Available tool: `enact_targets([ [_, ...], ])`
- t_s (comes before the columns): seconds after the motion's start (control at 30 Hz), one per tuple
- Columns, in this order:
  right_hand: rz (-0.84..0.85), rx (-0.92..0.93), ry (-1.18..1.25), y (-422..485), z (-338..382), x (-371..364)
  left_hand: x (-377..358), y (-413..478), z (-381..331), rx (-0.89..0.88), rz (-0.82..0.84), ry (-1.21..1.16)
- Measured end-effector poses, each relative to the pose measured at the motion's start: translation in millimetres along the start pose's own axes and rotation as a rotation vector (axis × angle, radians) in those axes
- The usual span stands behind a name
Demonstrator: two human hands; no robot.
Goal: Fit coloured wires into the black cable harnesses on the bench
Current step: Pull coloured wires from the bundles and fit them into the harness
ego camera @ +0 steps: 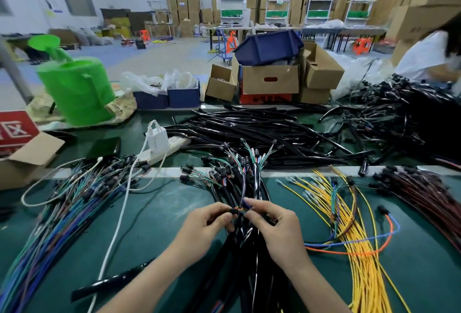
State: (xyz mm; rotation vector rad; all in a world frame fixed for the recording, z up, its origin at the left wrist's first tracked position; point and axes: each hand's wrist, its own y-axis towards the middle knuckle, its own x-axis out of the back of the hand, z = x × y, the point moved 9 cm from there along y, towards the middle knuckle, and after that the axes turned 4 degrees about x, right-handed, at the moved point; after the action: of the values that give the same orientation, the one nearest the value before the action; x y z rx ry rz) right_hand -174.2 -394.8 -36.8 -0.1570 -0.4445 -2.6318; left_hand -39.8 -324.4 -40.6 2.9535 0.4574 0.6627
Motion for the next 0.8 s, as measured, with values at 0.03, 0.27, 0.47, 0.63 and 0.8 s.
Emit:
enact_targets([
  [0.03,0.016,-0.001,0.021,0.2,1.3,-1.2,-1.0,-0.8,1.8,0.005,-0.024,-0.030],
  [0.27,0.060,-0.026,0.101,0.4,6.2,-3.8,-6.4,-9.3,13.1,-0.033,-0.142,-0.133],
  [0.47,0.050,-0.045,0.034,-1.0,0.0,-7.3,-5.7,-14.3,6.0,-0.112,-0.135,-0.099],
  [0.63,0.052,-0.013,0.018,-1.7,2.0,-7.7,-8.7,-14.8,1.5,-0.152,-0.105,-0.080],
  [0.8,0.087,-0.033,0.066,-1.8,2.0,-9.9,-11.0,-14.0,1.1,-0.159,-0.083,-0.132],
])
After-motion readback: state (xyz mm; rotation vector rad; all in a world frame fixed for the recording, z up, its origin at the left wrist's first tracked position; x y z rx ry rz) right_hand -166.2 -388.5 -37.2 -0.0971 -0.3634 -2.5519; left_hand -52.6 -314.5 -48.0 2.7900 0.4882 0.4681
